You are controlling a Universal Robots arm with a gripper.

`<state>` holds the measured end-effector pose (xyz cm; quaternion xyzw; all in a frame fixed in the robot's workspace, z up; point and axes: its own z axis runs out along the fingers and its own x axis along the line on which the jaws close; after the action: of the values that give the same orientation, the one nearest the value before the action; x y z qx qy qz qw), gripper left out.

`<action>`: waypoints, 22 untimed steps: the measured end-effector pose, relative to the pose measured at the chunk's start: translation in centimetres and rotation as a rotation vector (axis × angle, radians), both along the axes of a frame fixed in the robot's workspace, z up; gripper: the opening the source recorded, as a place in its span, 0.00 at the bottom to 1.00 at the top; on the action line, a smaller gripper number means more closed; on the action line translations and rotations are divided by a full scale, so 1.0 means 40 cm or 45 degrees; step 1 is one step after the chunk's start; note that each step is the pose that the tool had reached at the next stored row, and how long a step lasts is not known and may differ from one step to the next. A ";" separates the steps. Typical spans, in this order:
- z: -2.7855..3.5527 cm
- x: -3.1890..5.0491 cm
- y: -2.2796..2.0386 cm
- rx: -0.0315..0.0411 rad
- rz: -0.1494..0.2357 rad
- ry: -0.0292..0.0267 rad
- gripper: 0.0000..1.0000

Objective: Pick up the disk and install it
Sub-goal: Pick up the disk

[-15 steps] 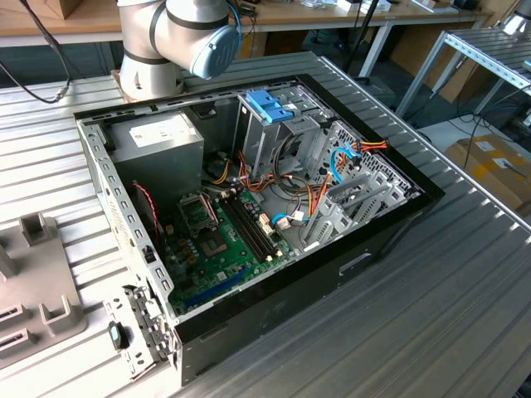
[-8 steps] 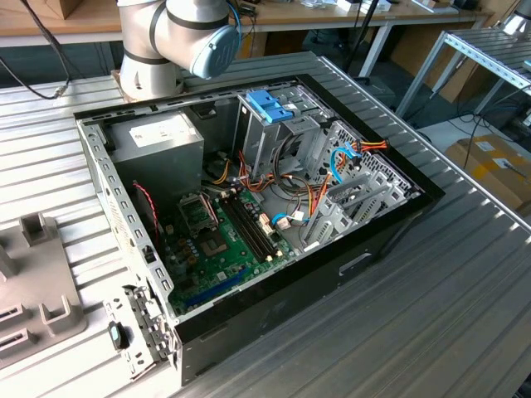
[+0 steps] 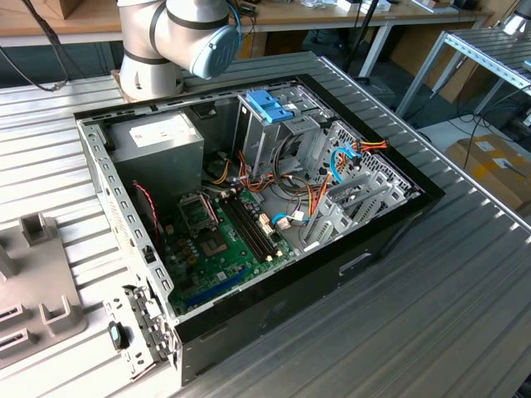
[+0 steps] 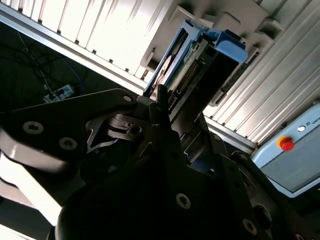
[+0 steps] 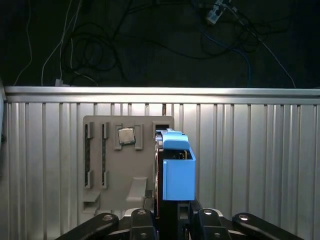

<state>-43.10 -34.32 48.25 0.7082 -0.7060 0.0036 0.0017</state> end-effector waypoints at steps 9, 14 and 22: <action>0.000 0.007 0.000 0.0000 0.000 0.0000 0.35; 0.000 0.022 0.000 0.0000 0.000 -0.0001 0.35; 0.000 0.043 0.000 0.0000 0.000 0.0000 0.35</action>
<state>-41.37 -34.32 48.27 0.7083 -0.7059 0.0036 0.0017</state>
